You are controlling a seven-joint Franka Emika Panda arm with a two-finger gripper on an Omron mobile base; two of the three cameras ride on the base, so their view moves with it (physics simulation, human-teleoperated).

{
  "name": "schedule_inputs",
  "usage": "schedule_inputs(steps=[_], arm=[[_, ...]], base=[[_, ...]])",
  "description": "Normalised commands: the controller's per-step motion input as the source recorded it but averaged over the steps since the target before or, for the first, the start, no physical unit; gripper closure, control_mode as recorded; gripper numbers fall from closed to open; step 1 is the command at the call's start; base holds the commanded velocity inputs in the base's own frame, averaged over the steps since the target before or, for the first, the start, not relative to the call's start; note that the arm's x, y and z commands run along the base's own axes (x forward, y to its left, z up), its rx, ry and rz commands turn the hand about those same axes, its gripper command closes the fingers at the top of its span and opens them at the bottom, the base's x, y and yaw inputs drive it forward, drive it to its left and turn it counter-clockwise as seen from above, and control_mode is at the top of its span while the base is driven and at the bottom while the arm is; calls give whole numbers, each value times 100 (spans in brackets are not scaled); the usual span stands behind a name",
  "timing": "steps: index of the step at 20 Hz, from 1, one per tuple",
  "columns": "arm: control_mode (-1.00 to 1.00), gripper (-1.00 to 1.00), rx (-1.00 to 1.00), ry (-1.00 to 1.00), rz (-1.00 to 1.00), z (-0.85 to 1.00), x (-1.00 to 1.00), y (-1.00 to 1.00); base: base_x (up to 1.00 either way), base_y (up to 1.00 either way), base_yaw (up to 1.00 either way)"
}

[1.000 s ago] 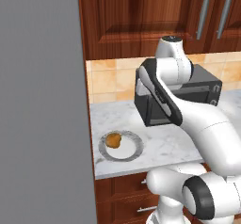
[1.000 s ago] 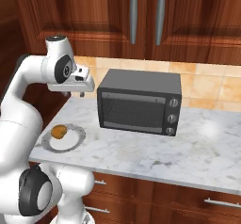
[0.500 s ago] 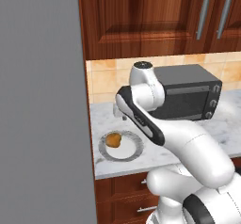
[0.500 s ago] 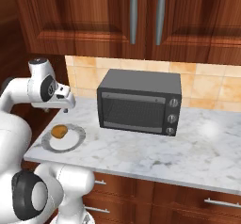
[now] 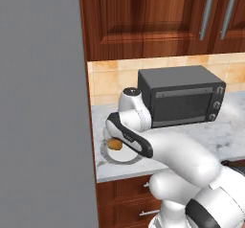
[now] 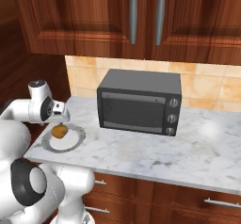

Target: Place the potato on the top rack of the oven.

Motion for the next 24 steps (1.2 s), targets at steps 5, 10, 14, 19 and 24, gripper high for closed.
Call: schedule_inputs(steps=[5,10,14,19,24], arm=[[-100,-100,0,3,4,-53,45,3],[-100,-100,0,0,0,-36,28,3],[-100,-100,0,0,0,-38,24,22],[-100,-100,0,1,0,-55,7,6],[-100,-100,2,-1,-3,-38,0,0]], base=[[0,0,0],[0,0,0],[0,0,0],[0,0,0],[0,0,0]])
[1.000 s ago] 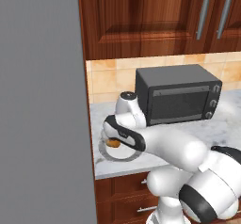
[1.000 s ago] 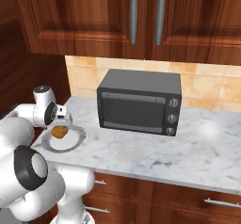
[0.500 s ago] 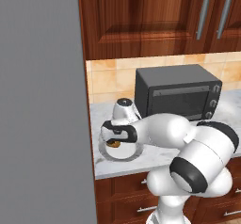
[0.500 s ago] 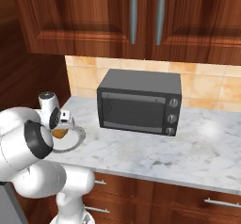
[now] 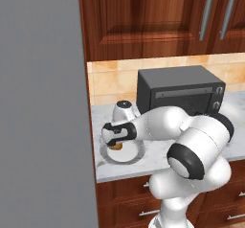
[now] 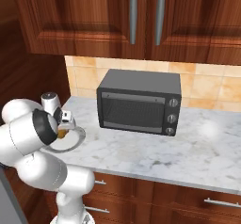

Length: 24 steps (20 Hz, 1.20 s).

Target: Place the potato on the top rack of the oven.

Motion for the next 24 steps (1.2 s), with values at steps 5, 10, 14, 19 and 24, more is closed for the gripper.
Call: schedule_inputs(steps=[5,10,14,19,24], arm=[[-100,100,2,-6,-12,-32,-1,1],[-100,100,0,-1,-4,37,-25,-22],[-100,100,2,-2,-2,82,-64,-94],[-100,100,0,-2,-2,100,-83,-77],[-100,100,0,-2,-1,86,-92,-67]], base=[[0,0,0],[0,0,0],[0,0,0],[0,0,0],[0,0,0]])
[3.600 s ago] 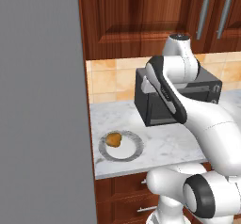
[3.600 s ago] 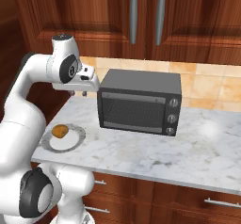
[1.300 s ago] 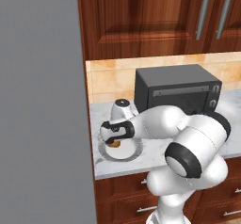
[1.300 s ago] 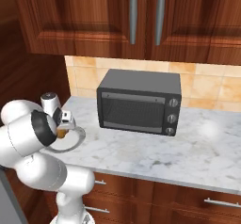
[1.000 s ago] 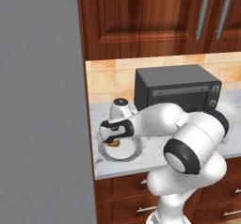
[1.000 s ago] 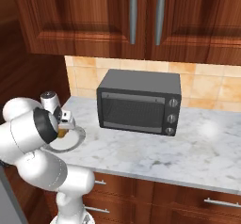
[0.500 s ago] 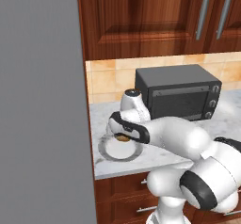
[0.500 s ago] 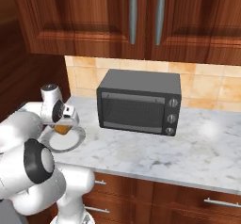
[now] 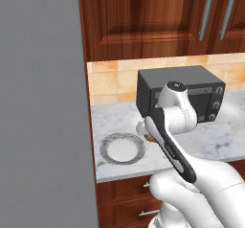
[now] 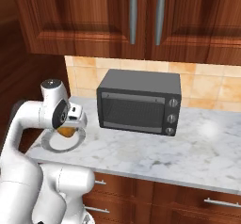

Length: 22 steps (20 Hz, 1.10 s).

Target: Place the potato on the top rack of the oven.

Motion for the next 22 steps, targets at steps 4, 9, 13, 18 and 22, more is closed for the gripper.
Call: schedule_inputs(steps=[4,9,13,18,22], arm=[[-100,100,-3,-12,-7,25,-93,-21],[-100,100,0,-1,-1,0,-11,0],[-100,100,0,0,0,0,-6,0],[100,100,0,0,0,0,0,0],[100,100,0,0,0,0,0,0]], base=[[0,0,0],[0,0,0],[0,0,0],[-91,14,-1],[-62,93,15]])
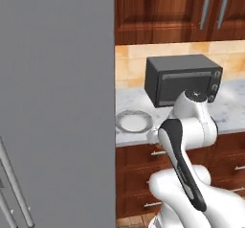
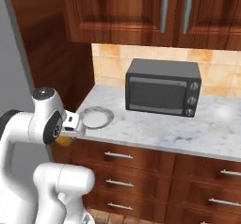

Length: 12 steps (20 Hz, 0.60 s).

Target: Place the potato on the top rack of the oven.

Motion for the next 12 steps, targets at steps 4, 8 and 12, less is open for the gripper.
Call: schedule_inputs(steps=[4,8,12], arm=[[100,100,0,0,0,0,0,0],[100,100,0,0,0,0,0,0],[100,100,0,0,0,0,0,0]], base=[[-44,100,19],[-4,100,27],[6,100,39]])
